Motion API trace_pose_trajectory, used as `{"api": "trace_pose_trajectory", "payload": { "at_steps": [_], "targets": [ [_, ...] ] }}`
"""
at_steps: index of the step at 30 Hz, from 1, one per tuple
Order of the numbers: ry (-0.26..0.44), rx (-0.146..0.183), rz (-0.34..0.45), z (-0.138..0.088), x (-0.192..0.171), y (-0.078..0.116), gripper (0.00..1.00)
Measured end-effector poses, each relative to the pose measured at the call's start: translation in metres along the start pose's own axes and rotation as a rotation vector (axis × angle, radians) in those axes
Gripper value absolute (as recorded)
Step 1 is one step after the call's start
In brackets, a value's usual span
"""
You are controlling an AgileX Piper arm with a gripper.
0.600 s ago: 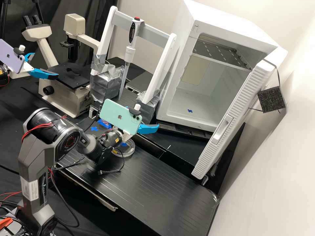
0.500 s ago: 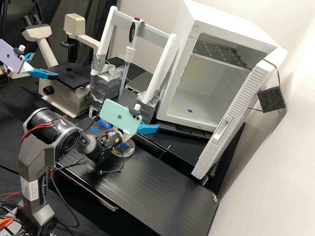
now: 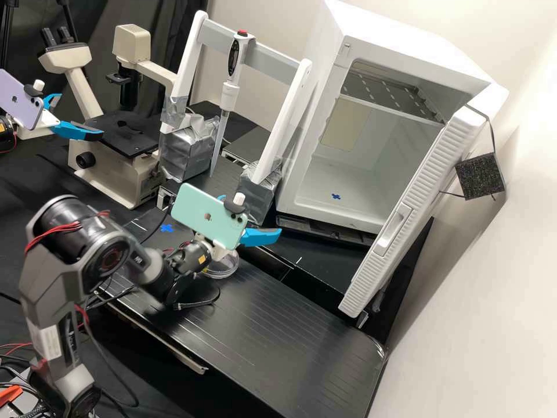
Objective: Move the petri dish to the incubator
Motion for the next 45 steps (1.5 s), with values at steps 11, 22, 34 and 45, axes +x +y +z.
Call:
{"api": "trace_pose_trajectory", "payload": {
  "at_steps": [11, 22, 34, 45],
  "targets": [
    [0.152, 0.035, 0.020, -0.001, -0.097, 0.009, 1.00],
    [0.068, -0.025, -0.082, 0.018, -0.116, 0.015, 1.00],
    [0.015, -0.015, -0.192, 0.037, -0.113, 0.005, 1.00],
    [0.050, -0.011, -0.199, 0.045, -0.103, -0.003, 0.00]
  ]
}}
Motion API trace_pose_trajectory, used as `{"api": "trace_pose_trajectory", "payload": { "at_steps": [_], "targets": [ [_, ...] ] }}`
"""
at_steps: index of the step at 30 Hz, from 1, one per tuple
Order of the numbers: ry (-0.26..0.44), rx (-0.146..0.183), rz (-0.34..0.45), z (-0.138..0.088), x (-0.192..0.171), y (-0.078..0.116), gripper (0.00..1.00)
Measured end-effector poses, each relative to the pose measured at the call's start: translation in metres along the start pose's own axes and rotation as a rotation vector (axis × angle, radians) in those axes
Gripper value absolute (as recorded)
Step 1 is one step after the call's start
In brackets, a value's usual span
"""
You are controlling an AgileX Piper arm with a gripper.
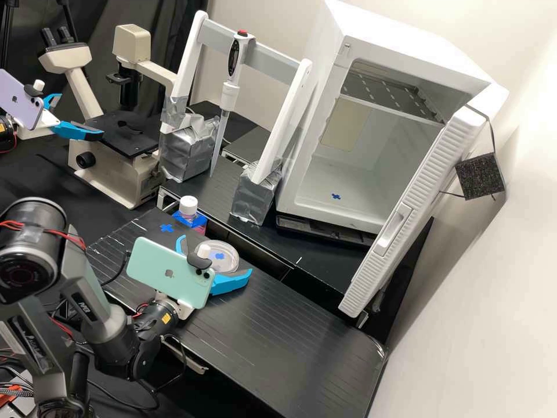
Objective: Move the petri dish to the incubator
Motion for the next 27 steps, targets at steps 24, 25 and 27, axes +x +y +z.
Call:
{"api": "trace_pose_trajectory", "payload": {
  "at_steps": [24, 25, 27],
  "targets": [
    [-0.010, 0.010, 0.026, 0.0004, 0.0037, 0.0003, 0.00],
    [-0.009, 0.010, 0.026, 0.0004, 0.0037, 0.0002, 0.00],
    [-0.009, 0.010, 0.026, 0.0004, 0.0037, 0.0002, 0.00]
  ]
}}
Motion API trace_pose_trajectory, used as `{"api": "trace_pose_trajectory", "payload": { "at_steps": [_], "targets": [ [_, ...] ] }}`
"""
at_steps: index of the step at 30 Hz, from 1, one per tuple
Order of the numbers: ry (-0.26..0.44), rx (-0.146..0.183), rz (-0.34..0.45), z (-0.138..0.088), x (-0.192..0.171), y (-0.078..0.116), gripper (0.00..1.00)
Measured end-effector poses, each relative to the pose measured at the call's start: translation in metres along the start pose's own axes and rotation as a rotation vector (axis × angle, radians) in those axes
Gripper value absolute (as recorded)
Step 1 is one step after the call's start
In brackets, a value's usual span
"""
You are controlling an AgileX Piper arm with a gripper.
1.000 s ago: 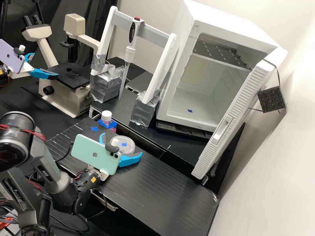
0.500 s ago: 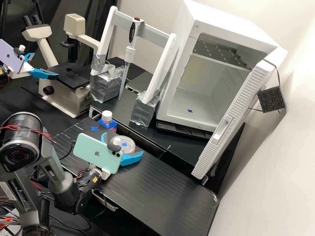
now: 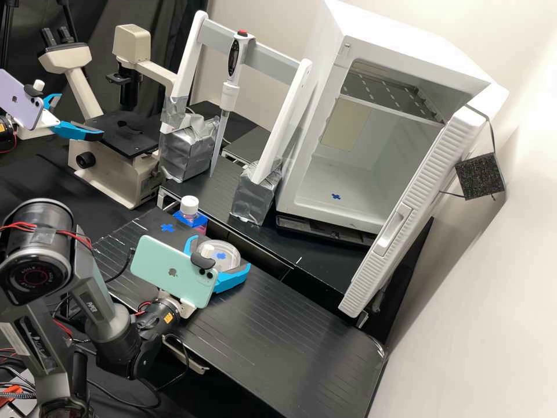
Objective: Move the petri dish to the incubator
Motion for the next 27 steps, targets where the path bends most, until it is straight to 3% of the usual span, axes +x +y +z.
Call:
{"api": "trace_pose_trajectory", "payload": {
  "at_steps": [15, 19, 25, 27],
  "targets": [
    [0.000, 0.002, 0.003, 0.000, 0.000, 0.000, 0.00],
    [-0.002, 0.018, 0.009, 0.000, -0.001, 0.001, 0.00],
    [-0.016, 0.069, 0.055, -0.003, -0.011, 0.011, 0.00],
    [-0.049, 0.090, 0.080, -0.002, -0.016, 0.015, 0.00]
  ]
}}
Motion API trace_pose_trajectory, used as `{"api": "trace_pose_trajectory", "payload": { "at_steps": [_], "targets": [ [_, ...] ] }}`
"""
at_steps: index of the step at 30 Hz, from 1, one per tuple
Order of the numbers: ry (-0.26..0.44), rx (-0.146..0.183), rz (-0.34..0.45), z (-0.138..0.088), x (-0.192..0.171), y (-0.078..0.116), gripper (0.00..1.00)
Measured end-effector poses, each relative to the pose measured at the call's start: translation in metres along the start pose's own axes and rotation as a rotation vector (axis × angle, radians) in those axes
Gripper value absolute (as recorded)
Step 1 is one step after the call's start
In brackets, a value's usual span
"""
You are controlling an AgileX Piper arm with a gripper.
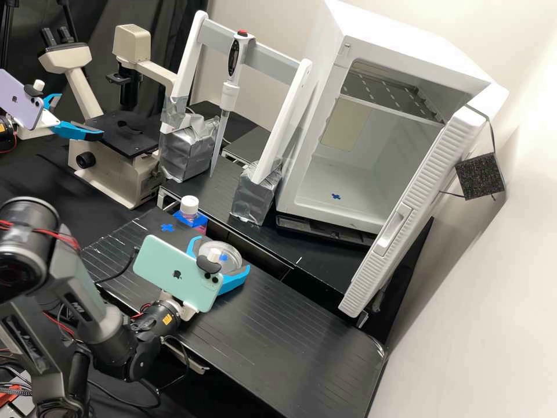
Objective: Move the petri dish to the incubator
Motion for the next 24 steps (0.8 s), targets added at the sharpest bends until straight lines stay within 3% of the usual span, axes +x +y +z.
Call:
{"api": "trace_pose_trajectory", "payload": {
  "at_steps": [3, 9, 16, 19, 24],
  "targets": [
    [-0.035, 0.012, 0.044, -0.001, -0.006, 0.006, 0.00],
    [-0.041, -0.017, 0.114, -0.007, -0.011, 0.013, 0.00],
    [-0.029, 0.000, 0.161, -0.009, -0.007, 0.021, 0.00],
    [-0.002, 0.017, 0.179, -0.010, 0.005, 0.033, 0.00],
    [0.049, 0.087, 0.239, -0.009, 0.037, 0.059, 0.00]
  ]
}}
